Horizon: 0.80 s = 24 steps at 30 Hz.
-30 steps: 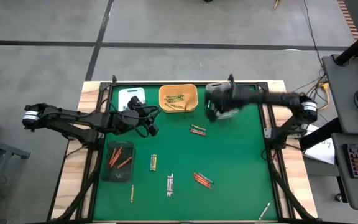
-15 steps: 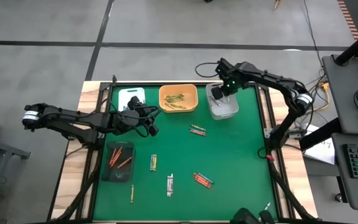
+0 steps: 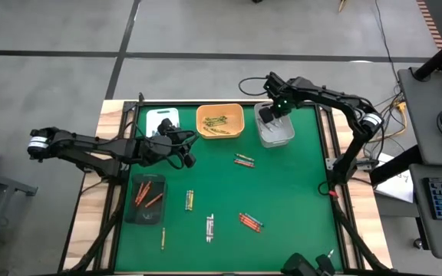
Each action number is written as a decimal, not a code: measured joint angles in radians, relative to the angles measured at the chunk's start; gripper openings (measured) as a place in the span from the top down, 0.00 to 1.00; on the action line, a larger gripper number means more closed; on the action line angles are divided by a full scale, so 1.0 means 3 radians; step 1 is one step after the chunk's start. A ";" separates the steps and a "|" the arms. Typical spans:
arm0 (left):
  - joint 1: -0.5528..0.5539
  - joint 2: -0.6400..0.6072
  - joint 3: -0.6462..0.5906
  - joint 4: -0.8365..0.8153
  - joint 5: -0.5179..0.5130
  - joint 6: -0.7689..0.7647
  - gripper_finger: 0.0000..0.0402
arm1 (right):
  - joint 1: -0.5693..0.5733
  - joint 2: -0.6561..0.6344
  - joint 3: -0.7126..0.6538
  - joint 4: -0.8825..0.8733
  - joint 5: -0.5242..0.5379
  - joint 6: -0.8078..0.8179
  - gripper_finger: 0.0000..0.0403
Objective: Sort crayons
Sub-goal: Put the white crayon into the gray bin
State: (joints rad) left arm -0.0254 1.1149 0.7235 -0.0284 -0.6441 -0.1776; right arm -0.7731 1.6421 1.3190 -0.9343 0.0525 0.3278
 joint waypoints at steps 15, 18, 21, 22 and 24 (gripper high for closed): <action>-0.0001 0.0000 0.0000 0.0100 0.0344 -0.0151 0.86 | 0.0083 -0.0159 0.0000 0.0019 0.0009 -0.0167 0.77; 0.0000 0.0008 0.0000 0.0220 0.0518 -0.0167 0.86 | 0.0260 -0.0290 -0.0035 0.0132 0.0009 -0.0174 0.77; -0.0001 0.0031 0.0000 0.0309 0.0748 -0.0170 0.86 | 0.0520 -0.0447 -0.0120 0.0364 0.0026 -0.0198 0.77; -0.0001 0.0043 0.0000 0.0328 0.0822 -0.0196 0.86 | 0.0629 -0.0505 -0.0160 0.0480 0.0074 -0.0202 0.78; -0.0005 0.0069 0.0000 0.0336 0.0891 -0.0377 0.86 | 0.0853 -0.0622 -0.0260 0.0703 0.0201 -0.0211 0.78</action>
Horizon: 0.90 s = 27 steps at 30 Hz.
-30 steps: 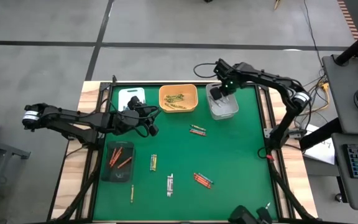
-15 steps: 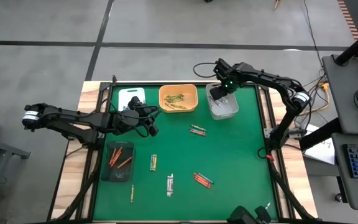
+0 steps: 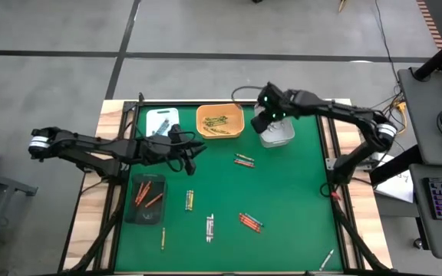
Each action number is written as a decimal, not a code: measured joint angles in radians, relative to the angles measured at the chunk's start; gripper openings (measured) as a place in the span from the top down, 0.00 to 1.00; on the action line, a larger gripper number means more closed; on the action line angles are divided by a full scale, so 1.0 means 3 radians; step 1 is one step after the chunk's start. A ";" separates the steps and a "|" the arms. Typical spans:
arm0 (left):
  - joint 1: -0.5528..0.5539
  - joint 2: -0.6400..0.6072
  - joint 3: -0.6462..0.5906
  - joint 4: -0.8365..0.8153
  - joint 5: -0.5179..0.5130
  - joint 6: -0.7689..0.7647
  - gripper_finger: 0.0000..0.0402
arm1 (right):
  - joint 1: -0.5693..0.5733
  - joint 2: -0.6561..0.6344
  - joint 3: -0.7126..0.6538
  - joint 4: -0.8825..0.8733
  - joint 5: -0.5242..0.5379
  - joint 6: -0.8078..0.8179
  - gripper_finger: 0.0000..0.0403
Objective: Sort crayons
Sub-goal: Put the white crayon into the gray bin
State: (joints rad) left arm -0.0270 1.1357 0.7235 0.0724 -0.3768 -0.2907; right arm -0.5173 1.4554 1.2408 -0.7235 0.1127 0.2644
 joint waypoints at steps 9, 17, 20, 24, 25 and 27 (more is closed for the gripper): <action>-0.0266 0.0259 0.0000 -0.0009 0.0308 -0.1230 0.86 | 0.0953 -0.0434 -0.0618 0.0992 0.0236 0.0036 0.83; -0.0538 0.0582 0.0331 -0.0822 0.0508 -0.2179 0.90 | 0.1380 -0.0692 -0.1119 0.1285 0.0244 0.0002 0.84; -0.0637 0.0799 0.0699 -0.1585 0.0505 -0.2377 0.91 | 0.1421 -0.0705 -0.1273 0.1385 0.0245 0.0014 0.85; -0.0760 0.1184 0.1223 -0.2411 0.0504 -0.2409 0.91 | 0.1418 -0.0688 -0.1406 0.1528 0.0248 -0.0074 0.85; -0.0774 0.1290 0.1342 -0.2574 0.0506 -0.2403 0.91 | 0.1416 -0.0683 -0.1416 0.1548 0.0249 -0.0102 0.85; -0.0779 0.1509 0.1565 -0.2762 0.0505 -0.2260 0.91 | 0.1411 -0.0683 -0.1423 0.1550 0.0248 -0.0140 0.85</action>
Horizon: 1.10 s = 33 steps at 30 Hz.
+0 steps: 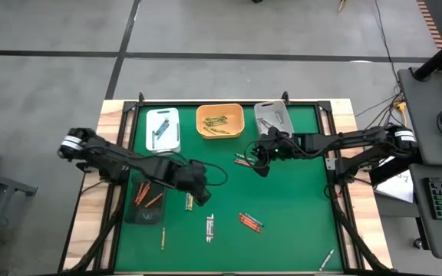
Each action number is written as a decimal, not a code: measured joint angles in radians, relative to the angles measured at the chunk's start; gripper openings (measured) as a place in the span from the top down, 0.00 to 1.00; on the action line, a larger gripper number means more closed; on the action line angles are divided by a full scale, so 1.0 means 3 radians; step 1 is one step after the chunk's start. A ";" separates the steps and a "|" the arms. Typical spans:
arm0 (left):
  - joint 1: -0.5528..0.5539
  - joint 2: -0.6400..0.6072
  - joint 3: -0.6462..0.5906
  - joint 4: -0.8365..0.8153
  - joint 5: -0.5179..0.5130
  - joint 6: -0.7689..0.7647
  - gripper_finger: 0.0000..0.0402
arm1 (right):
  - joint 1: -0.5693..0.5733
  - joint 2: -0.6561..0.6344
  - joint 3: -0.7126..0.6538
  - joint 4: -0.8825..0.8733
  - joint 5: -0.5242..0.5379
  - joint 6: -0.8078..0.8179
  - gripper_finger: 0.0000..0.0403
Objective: Sort crayons
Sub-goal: Put the white crayon into the gray bin
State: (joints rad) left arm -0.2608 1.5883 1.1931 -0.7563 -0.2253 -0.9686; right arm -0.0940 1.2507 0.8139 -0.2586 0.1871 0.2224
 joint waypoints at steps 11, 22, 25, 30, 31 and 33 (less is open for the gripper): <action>-0.0238 0.0752 0.0657 -0.0433 0.0099 0.2601 0.91 | 0.0000 -0.0001 0.0000 0.0048 -0.0004 -0.0260 0.86; -0.0491 0.0772 0.0414 -0.0083 0.0484 0.3528 0.91 | 0.0000 -0.0001 0.0000 0.0112 -0.0006 -0.0255 0.86; -0.0649 0.0773 0.0360 0.0007 0.0478 0.3578 0.91 | 0.0000 -0.0001 0.0001 0.0111 -0.0008 -0.0163 0.86; -0.0856 0.0773 0.0288 0.0235 0.0268 0.3805 0.91 | -0.0014 -0.0001 0.0001 0.0131 -0.0006 -0.0077 0.86; -0.0889 0.0773 0.0278 0.0275 0.0211 0.3890 0.91 | -0.0015 -0.0001 0.0001 0.0151 -0.0006 -0.0054 0.86; -0.0937 0.0773 0.0251 0.0344 0.0159 0.4048 0.91 | -0.0015 -0.0001 0.0002 0.0190 -0.0006 0.0023 0.86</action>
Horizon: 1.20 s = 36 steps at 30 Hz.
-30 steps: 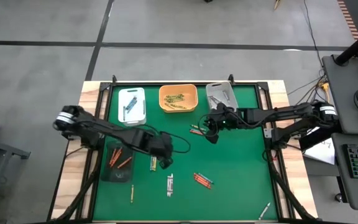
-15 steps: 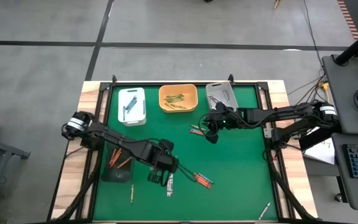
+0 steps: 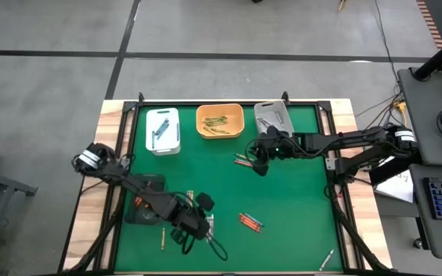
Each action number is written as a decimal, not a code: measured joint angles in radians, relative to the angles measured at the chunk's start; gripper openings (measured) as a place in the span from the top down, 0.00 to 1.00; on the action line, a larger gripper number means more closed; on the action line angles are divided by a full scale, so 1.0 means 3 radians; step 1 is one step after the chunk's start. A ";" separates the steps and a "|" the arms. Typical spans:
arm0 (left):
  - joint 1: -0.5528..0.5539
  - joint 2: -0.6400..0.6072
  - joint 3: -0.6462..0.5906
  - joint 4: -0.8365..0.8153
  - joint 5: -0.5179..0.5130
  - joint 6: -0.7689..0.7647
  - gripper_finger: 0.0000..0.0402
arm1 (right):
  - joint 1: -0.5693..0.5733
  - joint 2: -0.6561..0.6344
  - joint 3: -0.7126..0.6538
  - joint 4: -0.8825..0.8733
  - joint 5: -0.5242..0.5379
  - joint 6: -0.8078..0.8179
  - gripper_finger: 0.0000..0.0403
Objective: Sort crayons
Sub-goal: Put the white crayon into the gray bin
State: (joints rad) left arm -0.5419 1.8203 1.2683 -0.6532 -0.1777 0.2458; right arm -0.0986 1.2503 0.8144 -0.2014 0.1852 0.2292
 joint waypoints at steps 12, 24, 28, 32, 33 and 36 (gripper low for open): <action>-0.0043 0.0197 -0.0139 0.0396 -0.0021 0.0596 0.91 | 0.0003 0.0006 -0.0008 0.0008 -0.0002 0.0369 0.86; 0.0047 0.0196 -0.0152 0.0495 -0.0017 0.0987 0.88 | 0.0009 0.0006 -0.0021 0.0016 -0.0001 0.0375 0.86; 0.0071 0.0196 -0.0172 0.0525 0.0016 0.1098 0.79 | 0.0009 0.0006 -0.0021 0.0015 -0.0003 0.0375 0.86; 0.0084 0.0194 -0.0172 0.0535 0.0023 0.1099 0.71 | 0.0009 0.0006 -0.0021 0.0013 -0.0004 0.0375 0.86; 0.0087 0.0195 -0.0172 0.0532 0.0031 0.1099 0.70 | 0.0009 0.0008 -0.0021 0.0013 -0.0004 0.0375 0.86; 0.0100 0.0219 -0.0172 0.0544 0.0045 0.1099 0.70 | 0.0009 0.0008 -0.0022 0.0013 -0.0004 0.0375 0.86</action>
State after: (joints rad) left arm -0.5120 1.8861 1.2167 -0.4899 -0.1642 0.5755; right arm -0.0959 1.2526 0.8078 -0.1974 0.1841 0.3416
